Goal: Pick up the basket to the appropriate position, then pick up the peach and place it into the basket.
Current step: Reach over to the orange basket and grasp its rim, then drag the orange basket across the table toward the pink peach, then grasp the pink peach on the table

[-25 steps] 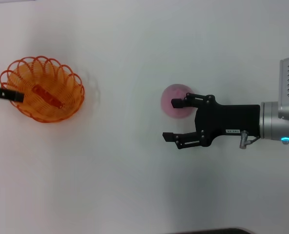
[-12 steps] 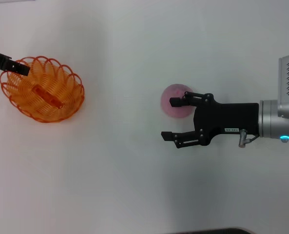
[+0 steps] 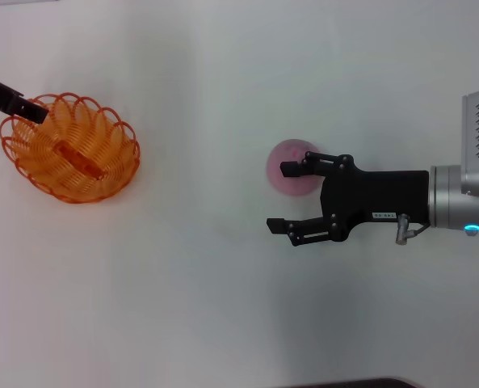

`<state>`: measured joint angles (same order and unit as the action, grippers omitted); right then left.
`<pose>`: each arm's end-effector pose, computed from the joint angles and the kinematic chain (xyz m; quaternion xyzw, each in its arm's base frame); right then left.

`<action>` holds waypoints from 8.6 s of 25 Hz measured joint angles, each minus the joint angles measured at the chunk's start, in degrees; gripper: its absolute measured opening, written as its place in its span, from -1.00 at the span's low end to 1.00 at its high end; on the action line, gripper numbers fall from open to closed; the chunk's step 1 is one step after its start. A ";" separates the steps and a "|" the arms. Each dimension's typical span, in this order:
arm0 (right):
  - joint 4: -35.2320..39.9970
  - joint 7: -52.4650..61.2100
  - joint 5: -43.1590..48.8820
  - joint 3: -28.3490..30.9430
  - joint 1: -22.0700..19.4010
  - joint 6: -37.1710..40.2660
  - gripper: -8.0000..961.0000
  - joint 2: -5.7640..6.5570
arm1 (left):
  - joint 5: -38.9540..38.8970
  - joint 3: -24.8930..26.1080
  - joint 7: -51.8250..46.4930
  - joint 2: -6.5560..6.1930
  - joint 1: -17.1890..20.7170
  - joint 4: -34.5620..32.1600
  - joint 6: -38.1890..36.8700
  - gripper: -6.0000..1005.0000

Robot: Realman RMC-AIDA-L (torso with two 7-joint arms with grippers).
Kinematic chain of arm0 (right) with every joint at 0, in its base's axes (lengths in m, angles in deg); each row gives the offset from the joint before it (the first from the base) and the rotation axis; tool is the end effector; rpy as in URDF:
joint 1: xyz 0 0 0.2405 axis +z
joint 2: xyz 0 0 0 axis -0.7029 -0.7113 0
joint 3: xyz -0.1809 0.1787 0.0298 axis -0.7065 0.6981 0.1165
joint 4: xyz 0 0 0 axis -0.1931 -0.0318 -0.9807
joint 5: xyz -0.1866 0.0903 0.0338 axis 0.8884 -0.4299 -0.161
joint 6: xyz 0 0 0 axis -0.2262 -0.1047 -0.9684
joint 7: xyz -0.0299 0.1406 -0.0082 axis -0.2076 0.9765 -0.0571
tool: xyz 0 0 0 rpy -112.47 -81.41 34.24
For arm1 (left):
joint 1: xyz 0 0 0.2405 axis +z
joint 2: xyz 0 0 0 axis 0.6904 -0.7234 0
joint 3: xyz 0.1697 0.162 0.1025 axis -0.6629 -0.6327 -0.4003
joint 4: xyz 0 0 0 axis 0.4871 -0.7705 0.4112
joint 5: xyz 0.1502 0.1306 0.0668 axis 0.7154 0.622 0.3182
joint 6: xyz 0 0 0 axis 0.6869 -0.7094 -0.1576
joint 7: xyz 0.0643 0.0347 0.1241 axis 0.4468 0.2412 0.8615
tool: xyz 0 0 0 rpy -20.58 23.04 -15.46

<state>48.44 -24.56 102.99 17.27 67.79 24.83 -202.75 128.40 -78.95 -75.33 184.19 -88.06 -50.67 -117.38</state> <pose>0.2837 0.2863 -0.0625 -0.9623 0.1302 0.2041 0.1237 -0.2458 0.4188 0.0488 -0.8702 -0.3654 0.1643 0.2869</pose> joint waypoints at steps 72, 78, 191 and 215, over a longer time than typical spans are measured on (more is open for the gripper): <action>-0.15 0.00 0.53 -0.19 -0.55 0.85 0.97 -0.09 | 0.06 -8.21 0.23 -3.71 -6.83 18.05 7.99 -0.59; -0.05 0.53 0.52 -0.19 -0.55 0.88 0.97 -0.09 | 0.06 -8.04 -0.43 -3.72 -6.86 18.04 7.56 -0.69; 0.70 1.32 0.44 0.26 -0.81 3.02 0.97 -0.09 | -22.33 16.36 -16.40 5.87 15.87 2.30 -6.72 -0.55; 0.70 1.41 0.44 0.43 -0.55 2.98 0.97 -0.09 | -22.47 15.94 -6.61 5.61 16.25 -0.74 -7.98 0.76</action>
<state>49.14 -23.15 103.43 17.69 67.24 27.82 -202.84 105.93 -63.01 -81.94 189.81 -71.82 -51.41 -125.37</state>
